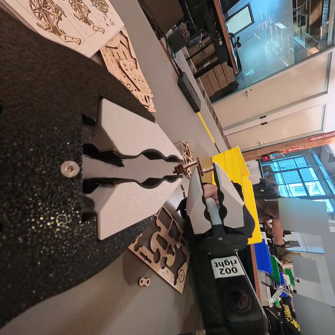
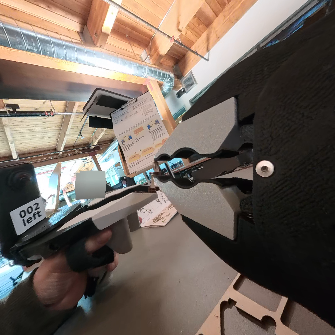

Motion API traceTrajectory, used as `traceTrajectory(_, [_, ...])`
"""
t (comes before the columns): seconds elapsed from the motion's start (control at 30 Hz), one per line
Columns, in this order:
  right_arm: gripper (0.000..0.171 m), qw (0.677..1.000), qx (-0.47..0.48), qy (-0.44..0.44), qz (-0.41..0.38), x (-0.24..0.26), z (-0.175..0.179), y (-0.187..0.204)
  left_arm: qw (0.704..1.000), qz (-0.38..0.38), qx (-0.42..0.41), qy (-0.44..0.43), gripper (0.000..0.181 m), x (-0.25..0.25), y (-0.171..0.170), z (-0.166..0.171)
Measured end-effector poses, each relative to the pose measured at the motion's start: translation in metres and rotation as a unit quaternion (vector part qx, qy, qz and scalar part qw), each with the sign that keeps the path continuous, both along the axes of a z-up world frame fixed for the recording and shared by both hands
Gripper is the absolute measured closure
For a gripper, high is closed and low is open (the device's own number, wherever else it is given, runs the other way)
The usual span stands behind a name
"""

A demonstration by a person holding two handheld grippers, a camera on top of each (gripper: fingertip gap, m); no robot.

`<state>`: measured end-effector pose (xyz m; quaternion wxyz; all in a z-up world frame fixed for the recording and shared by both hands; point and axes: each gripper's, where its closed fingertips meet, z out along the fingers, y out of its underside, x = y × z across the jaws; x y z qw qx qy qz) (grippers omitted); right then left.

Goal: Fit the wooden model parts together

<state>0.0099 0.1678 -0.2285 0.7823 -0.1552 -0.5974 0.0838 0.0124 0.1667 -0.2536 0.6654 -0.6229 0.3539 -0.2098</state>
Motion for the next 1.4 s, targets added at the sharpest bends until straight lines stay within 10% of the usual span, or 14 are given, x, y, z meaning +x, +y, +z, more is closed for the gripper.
traceTrajectory(0.77, [0.158, 0.989, -0.142, -0.022, 0.041, -0.002, 0.0, 0.006, 1.0, 0.004, 0.019, 0.002, 0.172, -0.006, -0.001, 0.004])
traceTrajectory(0.87, [0.158, 0.969, -0.24, -0.02, 0.059, -0.003, 0.004, 0.015, 0.997, 0.031, 0.075, 0.019, 0.147, -0.009, -0.002, 0.013])
traceTrajectory(1.0, [0.158, 0.87, -0.469, -0.079, 0.131, -0.011, -0.004, 0.021, 0.968, 0.063, 0.188, 0.155, 0.127, -0.007, -0.005, 0.01])
traceTrajectory(1.23, [0.158, 0.545, -0.769, -0.217, 0.254, -0.01, -0.024, -0.004, 0.934, 0.058, 0.231, 0.265, 0.131, -0.008, -0.014, -0.003])
traceTrajectory(1.4, [0.158, 0.472, -0.813, -0.266, 0.213, -0.009, -0.046, -0.009, 0.958, 0.03, 0.181, 0.221, 0.138, -0.003, -0.017, -0.005])
